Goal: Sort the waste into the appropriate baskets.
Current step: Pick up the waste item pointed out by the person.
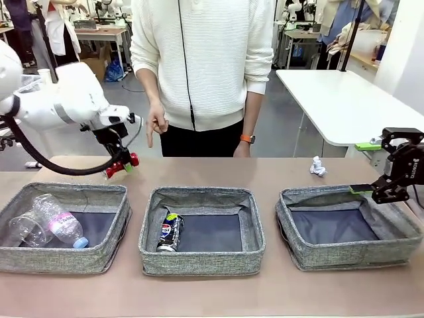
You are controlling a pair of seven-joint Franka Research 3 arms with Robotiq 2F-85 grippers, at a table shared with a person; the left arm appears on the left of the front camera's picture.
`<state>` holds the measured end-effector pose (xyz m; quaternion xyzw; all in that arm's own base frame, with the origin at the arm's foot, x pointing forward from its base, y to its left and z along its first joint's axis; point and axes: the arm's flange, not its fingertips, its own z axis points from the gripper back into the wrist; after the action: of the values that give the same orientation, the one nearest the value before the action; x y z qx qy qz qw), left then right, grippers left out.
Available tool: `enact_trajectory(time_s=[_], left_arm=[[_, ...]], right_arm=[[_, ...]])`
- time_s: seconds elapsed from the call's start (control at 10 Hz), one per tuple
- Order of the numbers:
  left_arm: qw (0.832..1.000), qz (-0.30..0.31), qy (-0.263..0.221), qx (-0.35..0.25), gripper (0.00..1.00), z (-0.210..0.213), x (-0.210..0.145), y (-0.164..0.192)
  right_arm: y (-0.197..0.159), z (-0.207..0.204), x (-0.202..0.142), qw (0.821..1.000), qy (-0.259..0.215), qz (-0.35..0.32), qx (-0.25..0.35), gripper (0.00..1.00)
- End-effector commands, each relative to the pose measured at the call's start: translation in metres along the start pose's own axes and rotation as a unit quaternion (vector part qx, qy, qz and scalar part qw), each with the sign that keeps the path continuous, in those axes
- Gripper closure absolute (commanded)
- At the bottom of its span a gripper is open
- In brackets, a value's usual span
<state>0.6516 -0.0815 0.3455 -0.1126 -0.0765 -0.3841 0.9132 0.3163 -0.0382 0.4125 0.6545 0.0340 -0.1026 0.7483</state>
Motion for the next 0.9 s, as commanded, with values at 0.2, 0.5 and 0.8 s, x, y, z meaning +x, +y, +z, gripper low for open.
enact_trajectory(time_s=[0.2, 0.5, 0.8], left_arm=[[0.926, 0.344, -0.149, -0.033, 1.00, 0.130, -0.064, -0.087], [0.868, 0.440, -0.214, -0.080, 1.00, 0.126, -0.115, -0.141], [0.888, 0.418, -0.175, -0.080, 1.00, 0.153, -0.106, -0.120]], right_arm=[[-0.001, 0.002, -0.005, 1.000, 0.004, 0.011, 0.001, 0.00], [-0.001, 0.002, -0.005, 1.000, 0.004, 0.011, 0.001, 0.00], [-0.001, 0.002, -0.005, 1.000, 0.004, 0.011, 0.001, 0.00]])
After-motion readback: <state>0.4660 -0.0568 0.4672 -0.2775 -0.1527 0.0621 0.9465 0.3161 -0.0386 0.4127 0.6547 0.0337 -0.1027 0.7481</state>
